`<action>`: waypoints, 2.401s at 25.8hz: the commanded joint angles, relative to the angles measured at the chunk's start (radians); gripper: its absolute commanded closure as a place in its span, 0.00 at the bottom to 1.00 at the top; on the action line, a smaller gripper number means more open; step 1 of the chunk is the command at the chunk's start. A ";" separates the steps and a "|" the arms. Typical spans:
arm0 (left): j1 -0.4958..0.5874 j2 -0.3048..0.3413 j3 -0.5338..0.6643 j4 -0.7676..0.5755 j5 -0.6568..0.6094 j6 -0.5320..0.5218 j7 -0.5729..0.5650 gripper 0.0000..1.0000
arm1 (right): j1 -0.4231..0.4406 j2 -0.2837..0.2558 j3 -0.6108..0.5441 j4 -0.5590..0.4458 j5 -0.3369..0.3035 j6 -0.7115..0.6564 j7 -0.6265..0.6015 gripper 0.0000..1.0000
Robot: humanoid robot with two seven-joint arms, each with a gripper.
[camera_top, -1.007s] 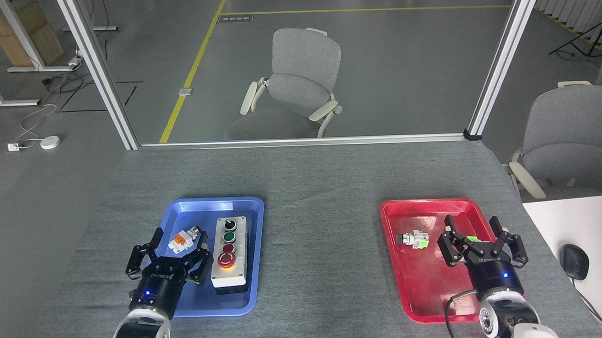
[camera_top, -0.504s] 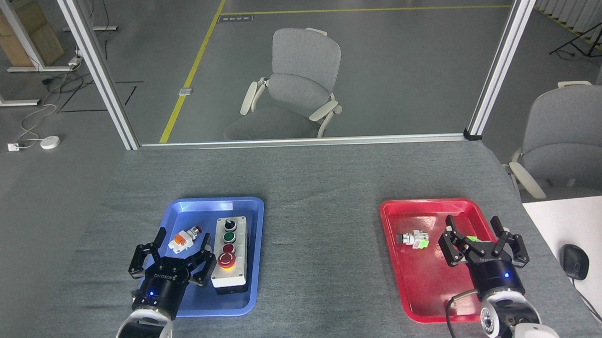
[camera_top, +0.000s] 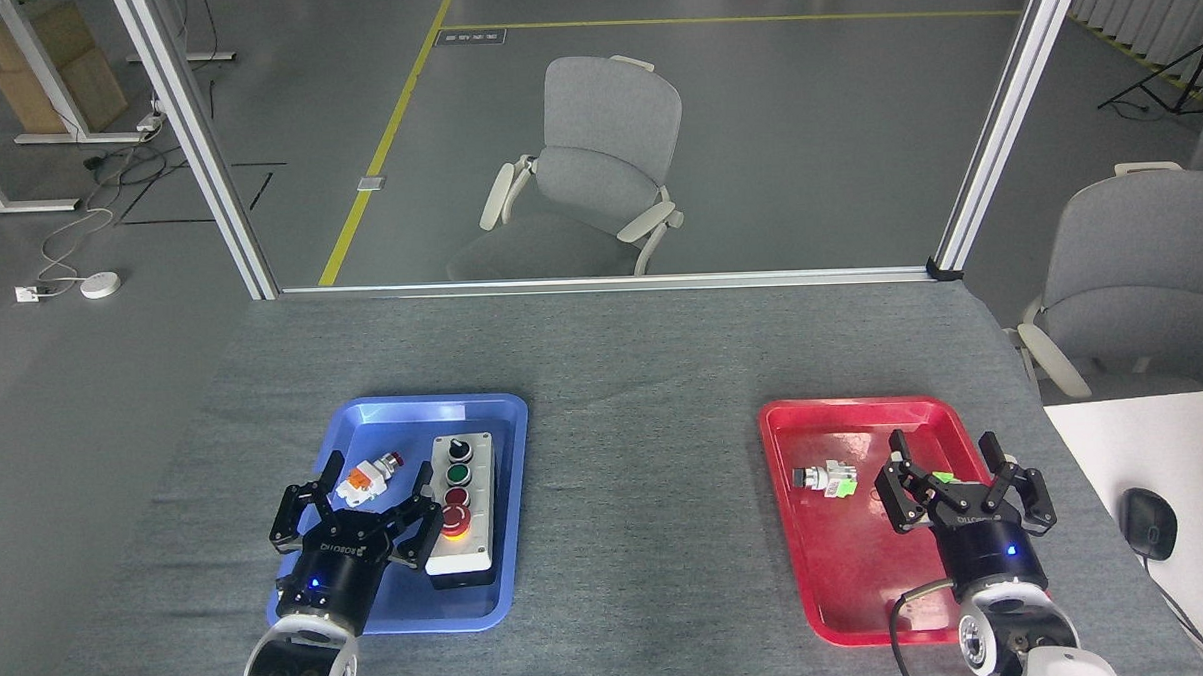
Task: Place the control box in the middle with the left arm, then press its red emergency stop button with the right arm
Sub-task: 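Grasp the gray control box on the blue tray with the left gripper, then drag the control box off the blue tray toward the table middle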
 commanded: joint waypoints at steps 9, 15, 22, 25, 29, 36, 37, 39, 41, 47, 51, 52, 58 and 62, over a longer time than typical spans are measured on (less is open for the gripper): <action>-0.066 -0.091 -0.101 0.123 -0.039 0.064 0.000 0.02 | 0.000 0.003 0.000 0.000 0.000 0.000 -0.005 0.00; -0.058 -0.099 -0.098 0.132 -0.026 0.138 -0.036 0.02 | 0.000 0.002 0.000 0.000 0.000 0.000 -0.005 0.00; -0.002 -0.131 -0.098 0.131 -0.023 0.241 -0.025 0.02 | 0.000 0.002 0.000 0.000 0.000 0.000 -0.005 0.00; 0.006 -0.145 -0.098 0.132 -0.023 0.253 -0.020 0.02 | 0.000 0.002 0.000 0.000 0.000 0.000 -0.005 0.00; 0.006 -0.192 -0.101 0.137 -0.026 0.251 -0.020 0.02 | 0.000 0.002 0.000 0.000 0.000 0.000 -0.007 0.00; -0.012 -0.206 -0.090 0.260 -0.022 0.254 0.024 0.02 | 0.000 0.003 0.000 0.001 0.000 0.000 -0.005 0.00; -0.020 -0.206 -0.090 0.281 -0.019 0.254 0.032 0.02 | 0.000 0.005 0.000 0.001 0.000 0.000 -0.005 0.00; -0.037 -0.204 -0.090 0.322 -0.009 0.256 0.052 0.02 | 0.000 0.008 0.002 0.000 0.000 0.000 -0.005 0.00; -0.052 -0.208 -0.090 0.355 -0.006 0.256 0.066 0.02 | 0.000 0.007 0.002 0.000 0.000 0.000 -0.005 0.00; -0.100 -0.221 -0.090 0.437 0.004 0.254 0.106 0.02 | 0.000 0.005 0.002 0.000 0.000 0.000 -0.005 0.00; -0.178 -0.221 -0.090 0.556 0.058 0.254 0.153 0.02 | 0.000 0.005 0.002 0.000 0.000 0.000 -0.005 0.00; -0.198 -0.221 -0.090 0.591 0.070 0.253 0.164 0.02 | 0.000 0.006 0.003 0.000 0.000 0.000 -0.005 0.00; -0.227 -0.218 -0.091 0.651 0.126 0.222 0.244 0.58 | -0.002 0.003 0.000 0.000 0.000 0.000 -0.005 0.00; -0.216 -0.217 -0.094 0.615 0.133 0.218 0.253 0.76 | -0.002 0.003 0.000 0.000 0.000 0.000 -0.005 0.00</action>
